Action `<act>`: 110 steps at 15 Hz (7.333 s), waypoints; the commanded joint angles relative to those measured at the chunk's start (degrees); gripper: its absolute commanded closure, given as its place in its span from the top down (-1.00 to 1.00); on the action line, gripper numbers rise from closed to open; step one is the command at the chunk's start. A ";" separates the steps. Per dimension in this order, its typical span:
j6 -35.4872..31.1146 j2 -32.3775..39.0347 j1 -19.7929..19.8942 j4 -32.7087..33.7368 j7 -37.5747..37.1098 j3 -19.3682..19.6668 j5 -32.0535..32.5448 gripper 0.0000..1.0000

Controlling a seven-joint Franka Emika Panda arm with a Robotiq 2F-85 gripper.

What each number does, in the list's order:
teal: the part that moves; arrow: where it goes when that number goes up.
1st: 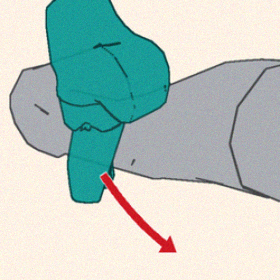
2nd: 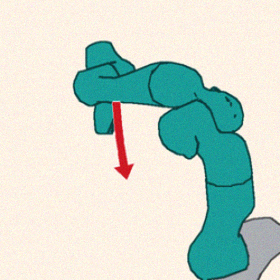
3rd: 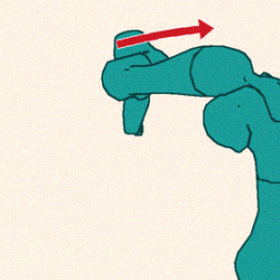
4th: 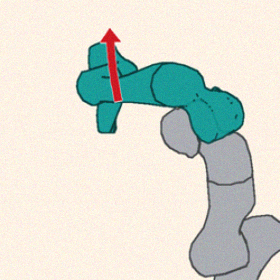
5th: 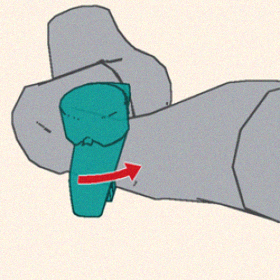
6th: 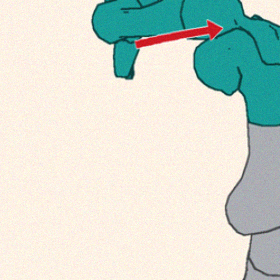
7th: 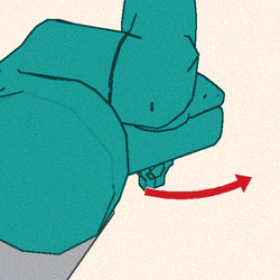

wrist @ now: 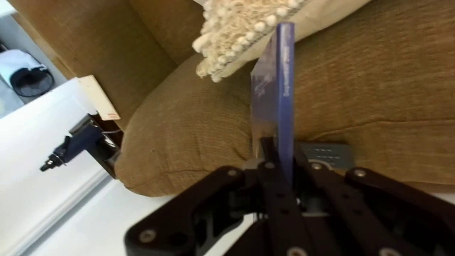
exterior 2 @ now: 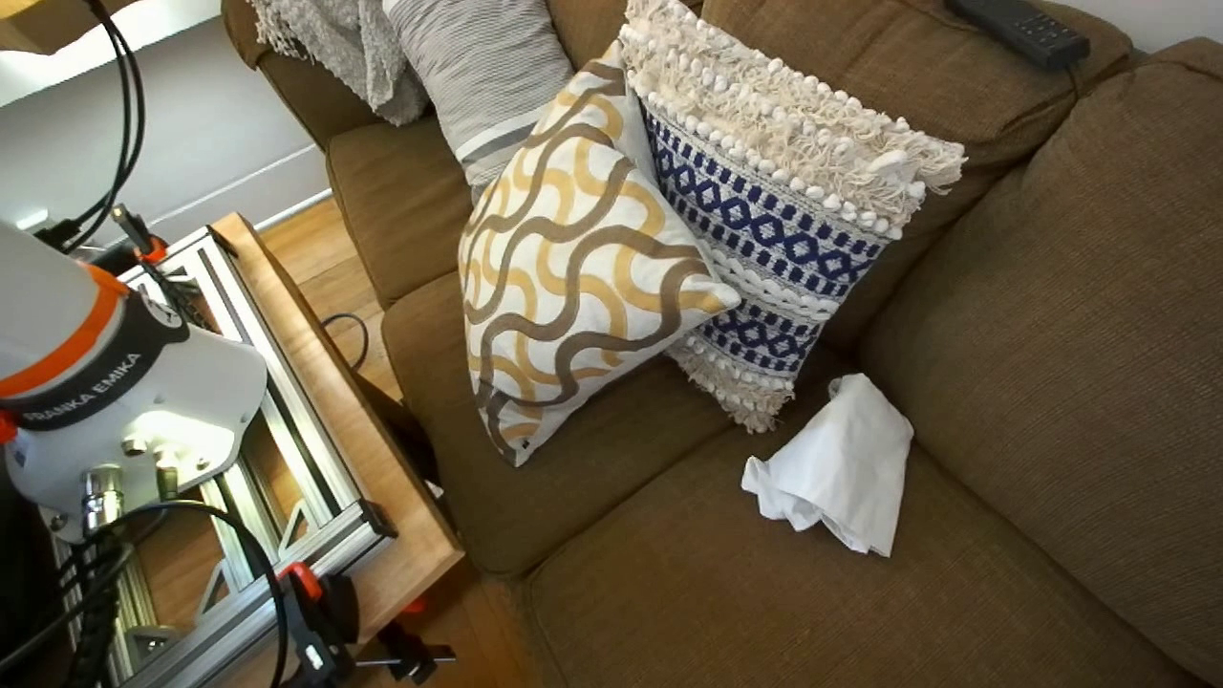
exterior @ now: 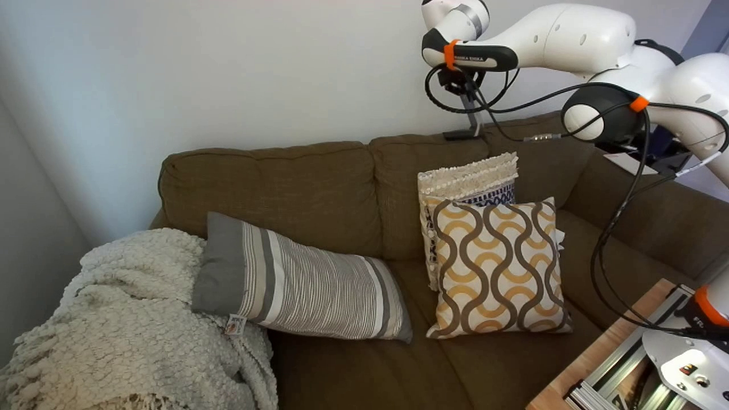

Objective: Remove the books from on top of the pillows and put it on the right side of the couch on the white cloth

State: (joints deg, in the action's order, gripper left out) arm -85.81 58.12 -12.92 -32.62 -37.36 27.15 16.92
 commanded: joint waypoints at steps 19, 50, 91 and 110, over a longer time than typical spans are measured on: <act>-6.42 -21.70 19.44 -49.78 46.82 -2.75 -13.12 -0.95; -19.92 -4.74 40.36 -55.56 59.16 -13.29 -1.53 -0.95; -44.49 1.80 42.15 -50.45 62.92 -18.64 -17.22 -0.95; -50.80 -6.09 21.00 -60.27 34.59 -2.44 -4.83 1.00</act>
State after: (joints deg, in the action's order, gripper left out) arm -132.02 58.58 13.29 -81.62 0.54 22.22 8.99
